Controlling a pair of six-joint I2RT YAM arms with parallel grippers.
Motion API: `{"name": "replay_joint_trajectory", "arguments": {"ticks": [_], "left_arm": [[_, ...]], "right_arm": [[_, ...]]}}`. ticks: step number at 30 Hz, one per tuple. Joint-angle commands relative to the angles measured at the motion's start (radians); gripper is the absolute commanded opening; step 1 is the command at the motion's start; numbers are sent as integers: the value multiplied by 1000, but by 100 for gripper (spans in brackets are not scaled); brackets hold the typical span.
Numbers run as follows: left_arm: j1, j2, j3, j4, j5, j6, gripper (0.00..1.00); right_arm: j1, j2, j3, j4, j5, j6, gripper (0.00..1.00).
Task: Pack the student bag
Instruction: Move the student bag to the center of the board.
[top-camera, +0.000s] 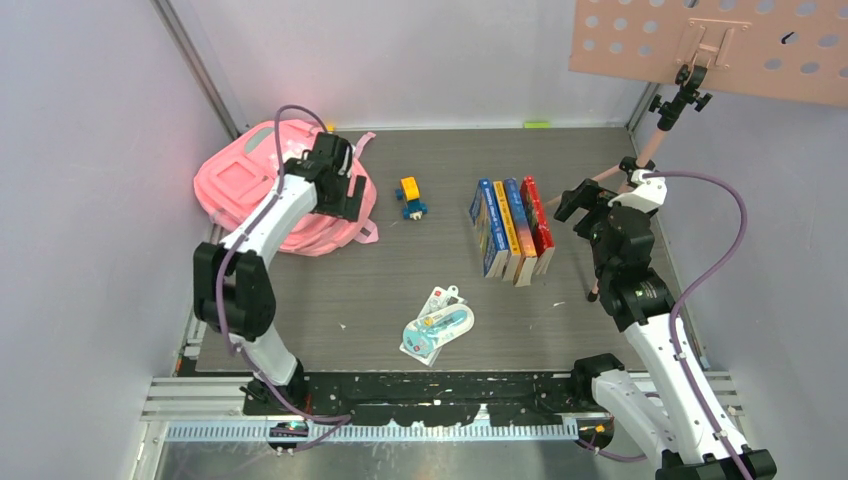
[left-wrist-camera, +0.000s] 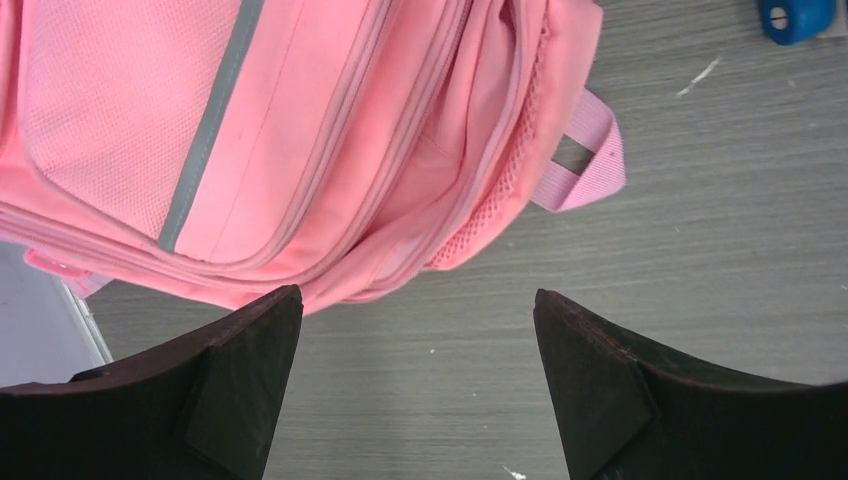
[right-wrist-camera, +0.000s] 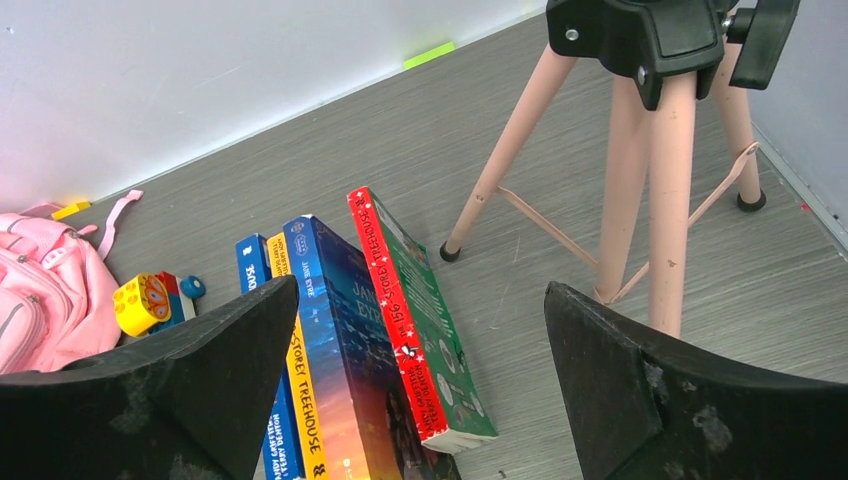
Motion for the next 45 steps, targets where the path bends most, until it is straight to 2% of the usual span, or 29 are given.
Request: {"name": "replay_joint_trajectory", "arguments": {"ticks": [1,4,9,15,18,20,21,24,25,29,33,34,40,45], "left_arm": [[4,81,71,-20,-65,26,89],[4,130,63,24,-68,27,91],[4,142,19,85,47,40,90],[4,172,4,98,54,47,83],[4,195,12,87,61,43,75],[4,206,15,83,61,42,64],[4,209,19,78,64,41,54],[4,172,10,87,38,23,5],[4,136,-9,108,35,18,0],[4,-65,-130,241,99,-3,0],[3,-220,-159,241,185,-48,0],[4,-248,-164,238,245,-60,0],[4,-344,-241,305,578,-143,0],[4,-368,-251,283,610,-174,0]], "right_arm": [[2,1,12,28,28,-4,100],[2,3,12,29,27,-2,100],[2,6,11,28,37,-4,100],[2,13,12,25,41,-2,100],[2,13,12,23,45,-2,100],[2,13,11,22,52,-2,100],[2,14,12,21,57,-1,100],[2,14,16,8,79,-2,100],[2,13,17,5,82,-3,100],[2,13,17,11,62,-6,100],[2,45,40,-5,16,-17,100],[1,57,46,-16,6,-17,100],[2,91,98,-66,-92,14,100],[37,140,167,-115,-248,36,100]]}}
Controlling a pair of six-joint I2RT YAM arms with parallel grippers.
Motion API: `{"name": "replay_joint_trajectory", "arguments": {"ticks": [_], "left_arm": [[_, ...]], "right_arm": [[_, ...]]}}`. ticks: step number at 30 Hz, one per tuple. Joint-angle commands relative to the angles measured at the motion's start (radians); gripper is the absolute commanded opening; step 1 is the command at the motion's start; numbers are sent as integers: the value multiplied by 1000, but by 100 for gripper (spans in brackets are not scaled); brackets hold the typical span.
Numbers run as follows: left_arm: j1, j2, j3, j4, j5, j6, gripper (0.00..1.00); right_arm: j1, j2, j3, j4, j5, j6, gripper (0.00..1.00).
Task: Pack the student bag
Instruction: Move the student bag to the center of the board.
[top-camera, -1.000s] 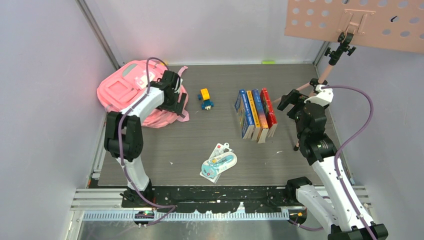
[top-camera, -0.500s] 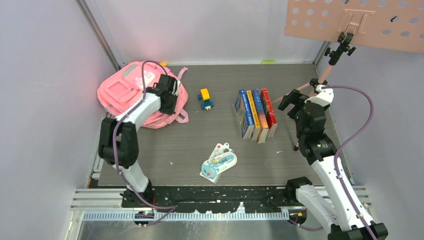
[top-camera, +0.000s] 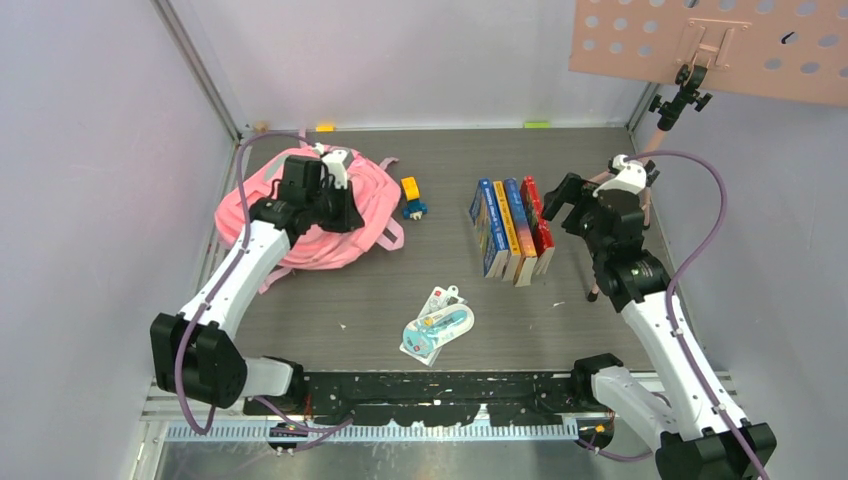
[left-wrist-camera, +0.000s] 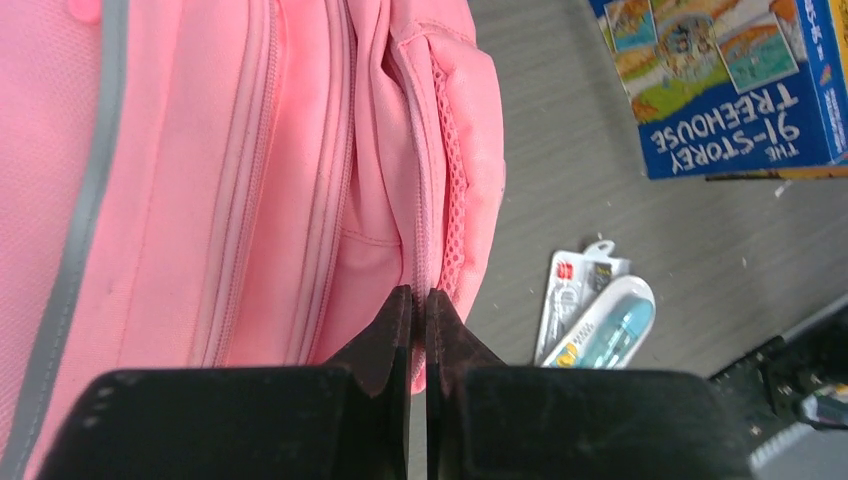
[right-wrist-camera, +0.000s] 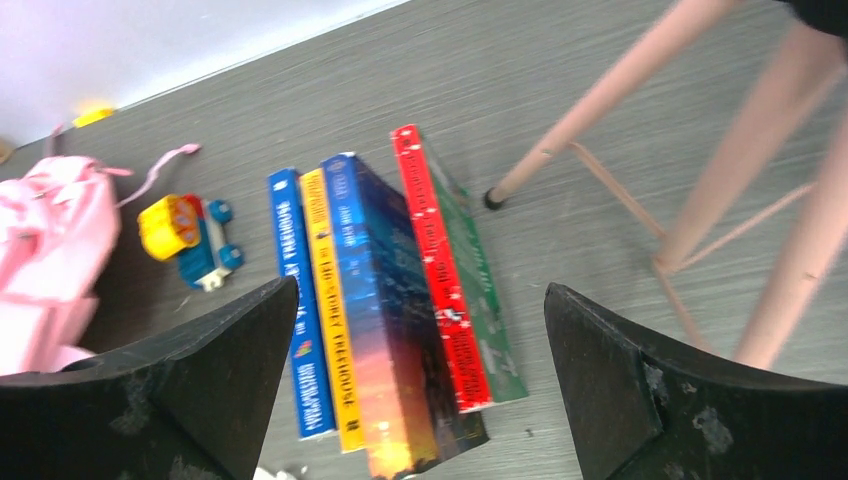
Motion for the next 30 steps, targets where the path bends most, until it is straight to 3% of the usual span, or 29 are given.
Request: {"name": "replay_joint_trajectory", "arguments": {"ticks": [1,8,14,17,20,28,29,30], "left_arm": [[-4,-25,23,36,154,-53,0],[-14,-12,-14,-21,336,-53,0],[-104,-40,-89,-35,287,-35,0],[-119,-54,-93,-112,218,-40,0],[-119,-121,-130,-178,37,-128,0],[-115,-439,-418,-61,-189,-460,0],[-114,-459,-434,-65,-207,-477,3],[-114,-475,-440,-69,-214,-486,14]], "right_arm": [[38,47,102,-29,-151,28,100],[207,141,145,-32,-138,54,100],[314,212,168,-20,-84,63,100],[345,231,151,18,-98,81,100],[369,259,147,33,-112,85,100],[432,341,173,52,-149,89,93],[442,348,173,61,-148,94,93],[462,355,175,66,-147,95,93]]}}
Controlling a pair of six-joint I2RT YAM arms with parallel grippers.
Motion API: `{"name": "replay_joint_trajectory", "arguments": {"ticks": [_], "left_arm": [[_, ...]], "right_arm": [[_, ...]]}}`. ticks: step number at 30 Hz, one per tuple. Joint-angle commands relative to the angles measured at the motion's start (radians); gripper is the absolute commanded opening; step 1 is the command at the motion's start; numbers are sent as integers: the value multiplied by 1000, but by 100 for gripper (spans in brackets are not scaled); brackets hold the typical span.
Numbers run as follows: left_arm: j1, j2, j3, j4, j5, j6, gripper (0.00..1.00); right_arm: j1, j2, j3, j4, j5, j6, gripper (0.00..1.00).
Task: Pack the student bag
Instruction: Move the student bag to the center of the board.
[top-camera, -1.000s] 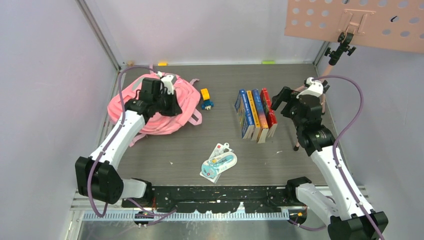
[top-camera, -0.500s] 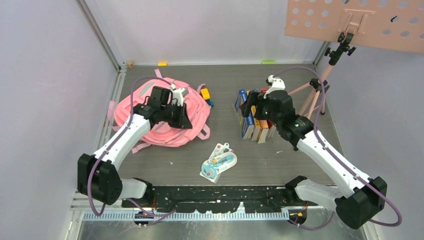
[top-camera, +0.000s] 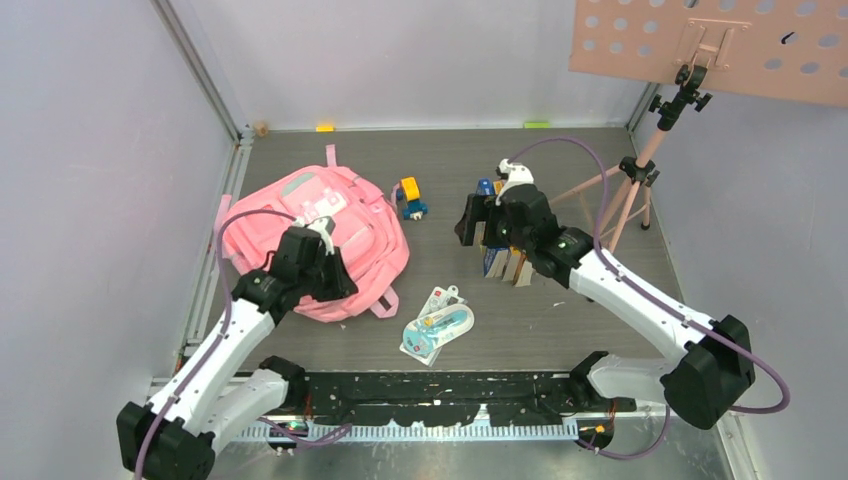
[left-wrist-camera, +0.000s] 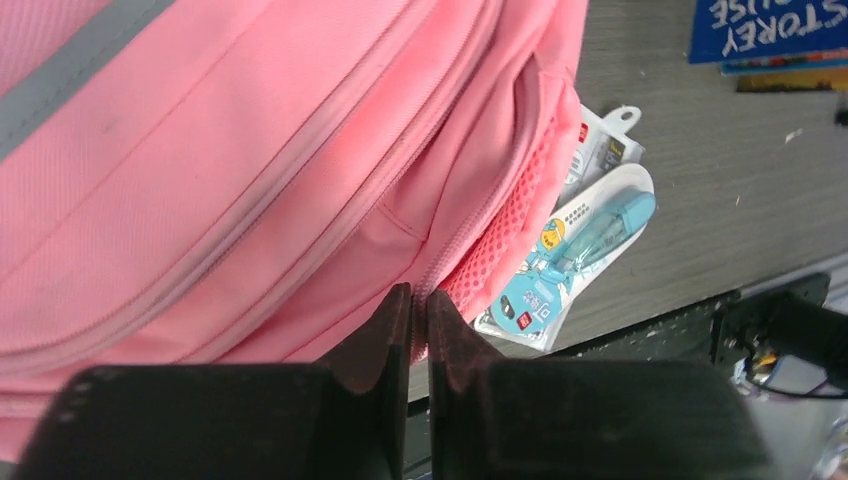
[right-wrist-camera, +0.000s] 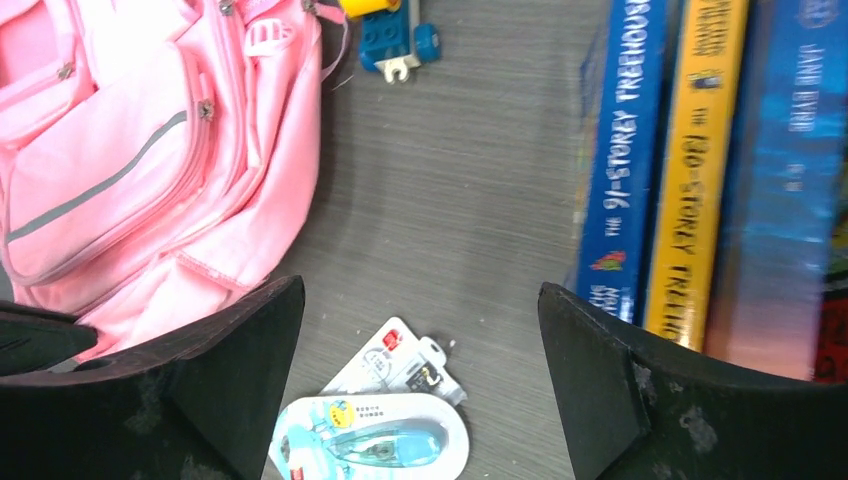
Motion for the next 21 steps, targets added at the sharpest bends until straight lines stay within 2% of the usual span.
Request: {"name": "replay_joint_trajectory", "arguments": {"ticks": [1,2,4,5,8,11,14,17,21], "left_arm": [[6,-75,-30,40,-127,-162,29],[7,-77,-17,25,-128,-159,45],[8,-67,27,-4,-126,-128,87],[12,-60,49,-14,-124,-115,97],[67,-22,113,-2,-64,-69,100],[185,38,168,-4,39,-22,100],[328,65,192,-17,44,8,100],[455,34,173,-5,-48,2,100],[474,-58,98,18,-285,-82,100]], "right_arm": [[59,28,53,69,-9,27,93],[77,37,63,69,-7,32,92],[102,68,82,69,-21,47,93],[110,91,88,73,-28,52,92],[148,147,122,99,-36,57,92],[169,237,153,111,-64,56,83],[187,312,192,112,-90,63,78],[219,403,217,114,-104,68,77],[248,518,265,116,-146,73,77]]}}
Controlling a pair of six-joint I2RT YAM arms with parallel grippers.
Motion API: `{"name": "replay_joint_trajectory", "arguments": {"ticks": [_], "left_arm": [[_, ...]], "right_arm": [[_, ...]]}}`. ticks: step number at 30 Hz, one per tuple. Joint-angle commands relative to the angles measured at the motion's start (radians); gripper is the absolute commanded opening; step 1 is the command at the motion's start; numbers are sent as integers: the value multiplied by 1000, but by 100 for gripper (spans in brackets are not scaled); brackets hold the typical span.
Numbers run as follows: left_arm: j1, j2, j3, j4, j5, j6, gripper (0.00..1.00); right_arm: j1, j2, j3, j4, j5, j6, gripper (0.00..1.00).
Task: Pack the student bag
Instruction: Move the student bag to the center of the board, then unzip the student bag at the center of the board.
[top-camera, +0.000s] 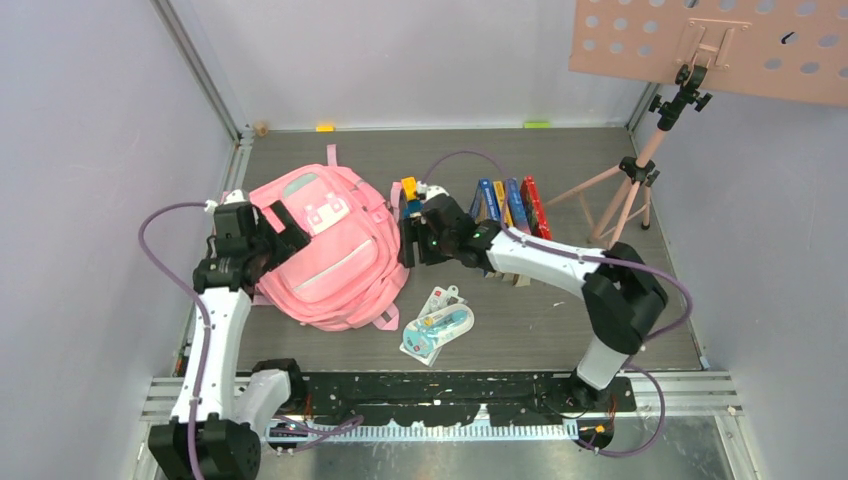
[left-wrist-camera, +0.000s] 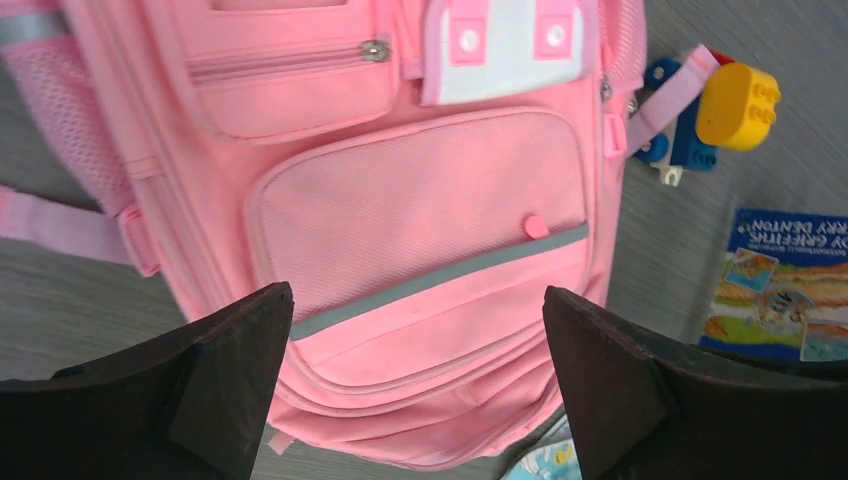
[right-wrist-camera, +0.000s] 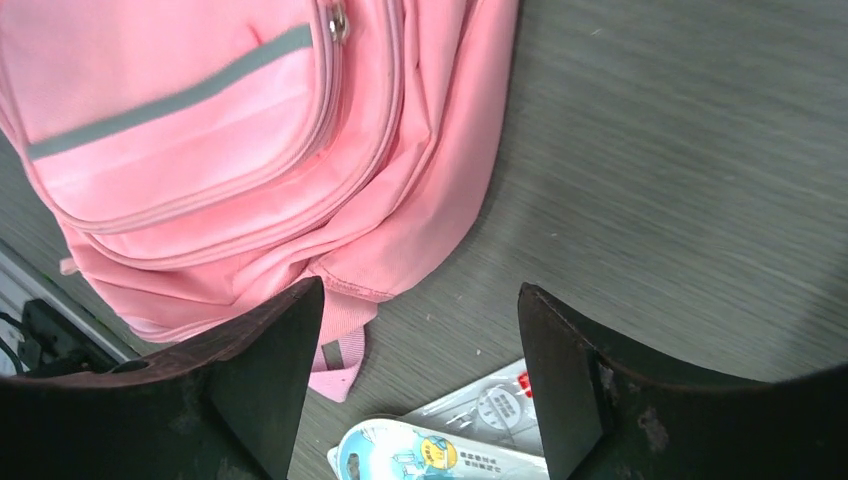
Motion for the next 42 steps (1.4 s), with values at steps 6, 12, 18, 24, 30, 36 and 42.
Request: {"name": "replay_joint_trajectory", "arguments": {"ticks": [6,12,18,24,30,36,42], "left_arm": [[14,-248,-228,81,-431,-193,100],[15,-197,-318,165,-360,-233,100],[15,-31,-352,301,-279,-242,100],[15,67,-340,409,-302,-252,100],[14,176,-286,499,-340,-247,100],[15,306,-137,503,-344,-165,100],[5,312,-14,417,-328,-35,100]], "right_arm": [[39,217,143,41,-149,73,72],[55,252,144,73,-178,104,67],[78,289,143,118,-256,140,48],[145,321,166,132,-281,160,41],[213,326,178,212,-369,248,41],[246,312,219,182,-347,251,41],[245,183,241,-48,-190,78,62]]}}
